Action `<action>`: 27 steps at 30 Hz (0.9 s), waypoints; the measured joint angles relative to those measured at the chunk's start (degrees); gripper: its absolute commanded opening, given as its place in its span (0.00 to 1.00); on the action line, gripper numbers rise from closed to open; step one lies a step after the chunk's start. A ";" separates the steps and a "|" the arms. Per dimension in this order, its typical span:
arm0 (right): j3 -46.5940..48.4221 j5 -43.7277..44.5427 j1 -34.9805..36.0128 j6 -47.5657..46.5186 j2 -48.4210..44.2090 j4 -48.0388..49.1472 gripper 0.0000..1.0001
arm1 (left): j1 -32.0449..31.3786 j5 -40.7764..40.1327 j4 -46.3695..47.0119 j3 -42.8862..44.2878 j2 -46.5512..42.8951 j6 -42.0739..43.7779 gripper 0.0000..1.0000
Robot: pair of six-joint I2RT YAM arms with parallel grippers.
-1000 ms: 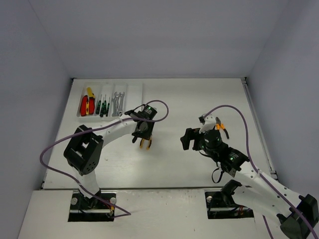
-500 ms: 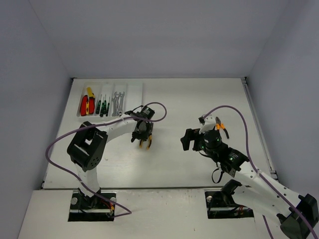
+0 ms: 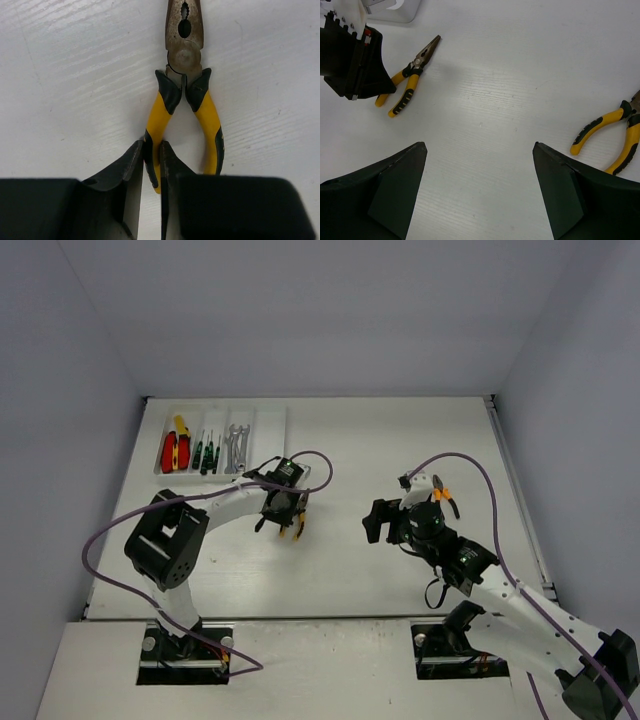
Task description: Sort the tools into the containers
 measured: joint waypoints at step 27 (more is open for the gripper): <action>0.00 0.00 0.00 0.16 0.66 -0.45 0.85 | 17.25 -4.68 4.39 25.77 7.42 8.69 0.00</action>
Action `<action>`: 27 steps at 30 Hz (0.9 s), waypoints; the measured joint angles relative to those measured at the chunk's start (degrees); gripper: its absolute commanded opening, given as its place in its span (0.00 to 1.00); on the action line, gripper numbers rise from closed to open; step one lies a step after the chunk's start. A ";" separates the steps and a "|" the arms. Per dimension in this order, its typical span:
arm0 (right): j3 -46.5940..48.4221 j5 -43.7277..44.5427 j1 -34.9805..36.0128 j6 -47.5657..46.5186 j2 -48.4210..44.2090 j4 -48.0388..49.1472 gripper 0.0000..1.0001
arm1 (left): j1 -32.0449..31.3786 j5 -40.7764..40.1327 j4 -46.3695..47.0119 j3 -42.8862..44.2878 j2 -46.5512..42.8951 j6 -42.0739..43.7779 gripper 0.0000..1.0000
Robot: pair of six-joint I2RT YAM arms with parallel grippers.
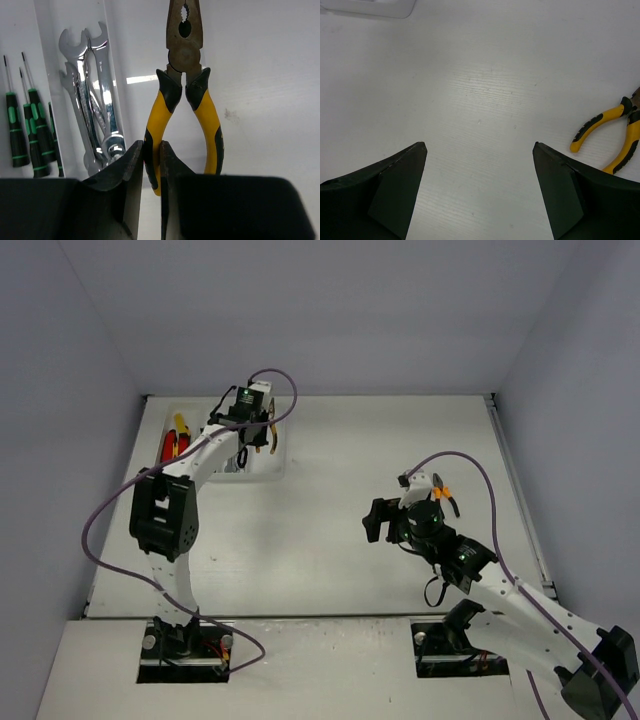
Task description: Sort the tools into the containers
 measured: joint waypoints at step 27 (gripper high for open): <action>1.82 10.95 -4.86 8.04 6.47 -6.80 0.81 | 1.76 8.77 -3.33 5.91 -0.84 -3.54 0.57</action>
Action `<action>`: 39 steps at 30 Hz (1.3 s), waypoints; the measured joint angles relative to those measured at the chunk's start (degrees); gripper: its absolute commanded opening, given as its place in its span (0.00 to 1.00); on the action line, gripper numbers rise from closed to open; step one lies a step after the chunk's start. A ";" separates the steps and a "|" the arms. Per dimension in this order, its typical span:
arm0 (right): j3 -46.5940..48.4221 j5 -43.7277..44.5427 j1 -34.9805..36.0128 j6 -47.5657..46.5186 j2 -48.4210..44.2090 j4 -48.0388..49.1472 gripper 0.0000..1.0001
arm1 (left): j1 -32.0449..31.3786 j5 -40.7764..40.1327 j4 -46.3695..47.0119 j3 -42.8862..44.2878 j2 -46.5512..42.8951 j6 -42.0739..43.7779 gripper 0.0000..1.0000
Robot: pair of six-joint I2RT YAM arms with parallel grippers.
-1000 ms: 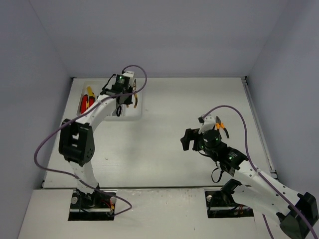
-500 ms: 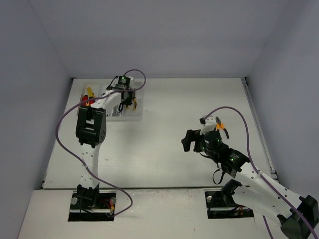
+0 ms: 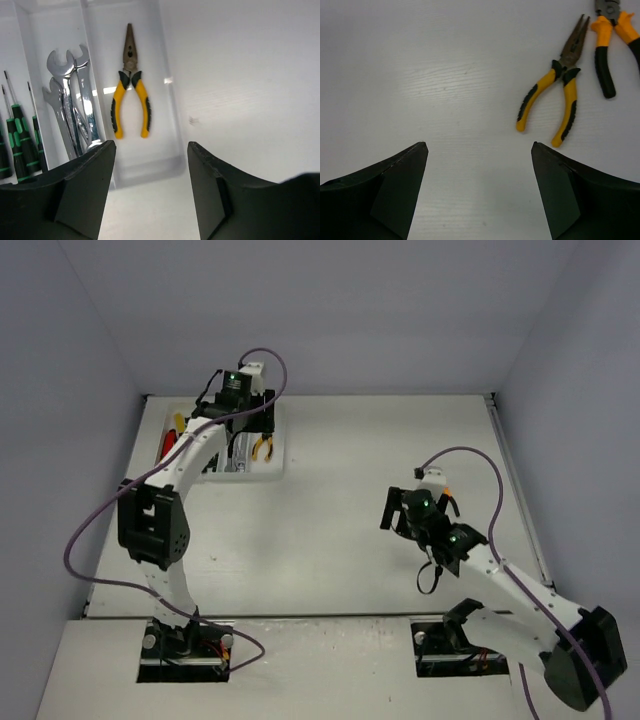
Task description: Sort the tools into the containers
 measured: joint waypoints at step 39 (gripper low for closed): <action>2.34 -8.81 -23.22 0.68 28.05 9.29 0.00 | -1.02 14.96 -11.23 -36.79 -51.76 -4.83 0.58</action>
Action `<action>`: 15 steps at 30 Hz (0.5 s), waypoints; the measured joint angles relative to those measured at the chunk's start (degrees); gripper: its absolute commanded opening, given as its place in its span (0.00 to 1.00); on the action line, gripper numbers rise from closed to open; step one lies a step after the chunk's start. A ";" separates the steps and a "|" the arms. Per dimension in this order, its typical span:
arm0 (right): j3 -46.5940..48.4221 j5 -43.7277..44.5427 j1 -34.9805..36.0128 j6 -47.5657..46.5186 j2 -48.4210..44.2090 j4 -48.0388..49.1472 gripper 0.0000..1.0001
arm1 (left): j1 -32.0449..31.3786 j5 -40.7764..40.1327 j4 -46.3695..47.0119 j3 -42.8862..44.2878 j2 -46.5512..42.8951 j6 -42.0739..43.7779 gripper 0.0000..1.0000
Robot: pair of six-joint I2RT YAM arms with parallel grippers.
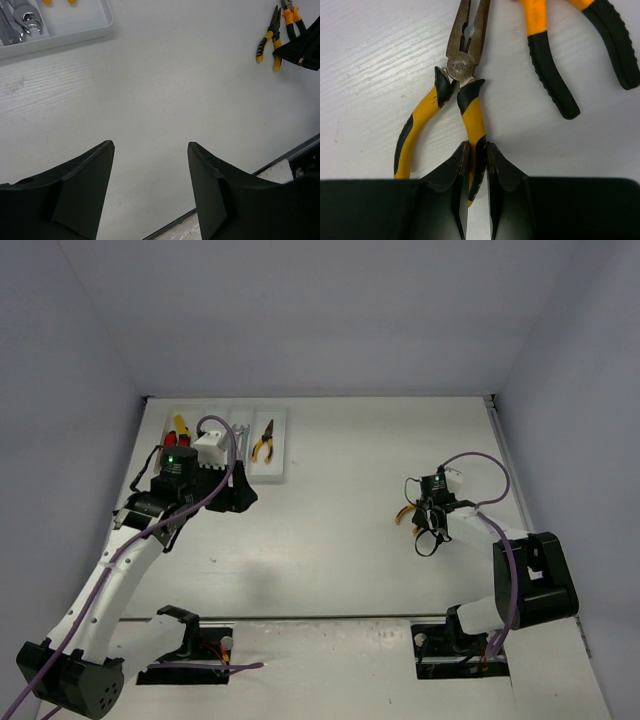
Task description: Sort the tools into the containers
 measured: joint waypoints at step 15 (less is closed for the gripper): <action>-6.35 -10.24 17.46 -2.49 -10.83 14.05 0.00 | -14.57 -3.06 2.85 1.37 8.35 -6.49 0.58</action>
